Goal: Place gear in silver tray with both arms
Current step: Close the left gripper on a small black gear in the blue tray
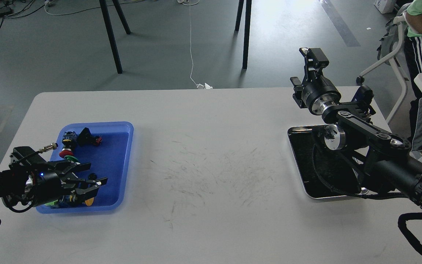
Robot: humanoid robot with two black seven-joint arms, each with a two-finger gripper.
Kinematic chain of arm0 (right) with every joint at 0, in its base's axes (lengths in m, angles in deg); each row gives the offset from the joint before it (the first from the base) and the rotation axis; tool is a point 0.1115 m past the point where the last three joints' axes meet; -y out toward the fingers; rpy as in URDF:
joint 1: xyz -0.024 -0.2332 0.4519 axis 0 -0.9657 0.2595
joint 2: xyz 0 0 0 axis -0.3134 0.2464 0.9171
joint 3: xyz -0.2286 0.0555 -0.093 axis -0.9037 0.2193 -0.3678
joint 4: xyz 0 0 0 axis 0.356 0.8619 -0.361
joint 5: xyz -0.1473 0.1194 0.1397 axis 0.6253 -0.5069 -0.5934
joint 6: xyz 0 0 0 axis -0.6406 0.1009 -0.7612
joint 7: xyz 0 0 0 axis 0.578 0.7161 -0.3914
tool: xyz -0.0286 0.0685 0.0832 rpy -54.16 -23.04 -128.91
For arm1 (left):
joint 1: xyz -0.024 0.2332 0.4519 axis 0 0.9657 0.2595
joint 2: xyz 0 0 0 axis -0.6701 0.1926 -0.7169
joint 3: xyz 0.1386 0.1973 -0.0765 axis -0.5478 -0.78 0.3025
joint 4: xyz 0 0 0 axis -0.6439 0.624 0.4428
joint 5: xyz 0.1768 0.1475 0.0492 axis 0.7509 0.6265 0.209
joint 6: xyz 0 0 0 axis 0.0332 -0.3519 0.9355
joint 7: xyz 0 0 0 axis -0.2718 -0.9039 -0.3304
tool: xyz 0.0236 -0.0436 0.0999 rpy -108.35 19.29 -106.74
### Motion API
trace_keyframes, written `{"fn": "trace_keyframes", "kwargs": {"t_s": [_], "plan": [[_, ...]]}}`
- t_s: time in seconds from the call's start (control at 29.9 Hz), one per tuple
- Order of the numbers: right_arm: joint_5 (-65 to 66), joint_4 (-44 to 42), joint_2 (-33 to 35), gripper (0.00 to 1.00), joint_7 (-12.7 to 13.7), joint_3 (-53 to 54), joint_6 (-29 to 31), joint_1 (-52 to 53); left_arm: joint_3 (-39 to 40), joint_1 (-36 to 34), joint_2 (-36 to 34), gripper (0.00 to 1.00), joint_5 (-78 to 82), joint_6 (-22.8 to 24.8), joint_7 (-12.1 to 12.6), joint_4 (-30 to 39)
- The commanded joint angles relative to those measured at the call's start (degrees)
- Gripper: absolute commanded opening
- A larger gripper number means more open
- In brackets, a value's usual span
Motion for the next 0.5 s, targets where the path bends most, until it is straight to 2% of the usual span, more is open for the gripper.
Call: {"fn": "trace_keyframes", "kwargs": {"t_s": [0.0,0.07,0.47], "plan": [[0.0,0.04,0.09,0.96,0.0,-0.01,-0.01,0.0,-0.21,0.12,0.13,0.68,-0.08,-0.26,0.05,-1.05],[0.0,0.13,0.09,0.96,0.0,-0.01,-0.01,0.0,-0.3,0.2,0.13,0.63,0.01,-0.26,-0.04,-1.58],[0.0,0.13,0.09,0.96,0.0,-0.01,0.08,0.0,-2.4,0.29,0.13,0.63,0.01,-1.05,-0.48,-1.58]]}}
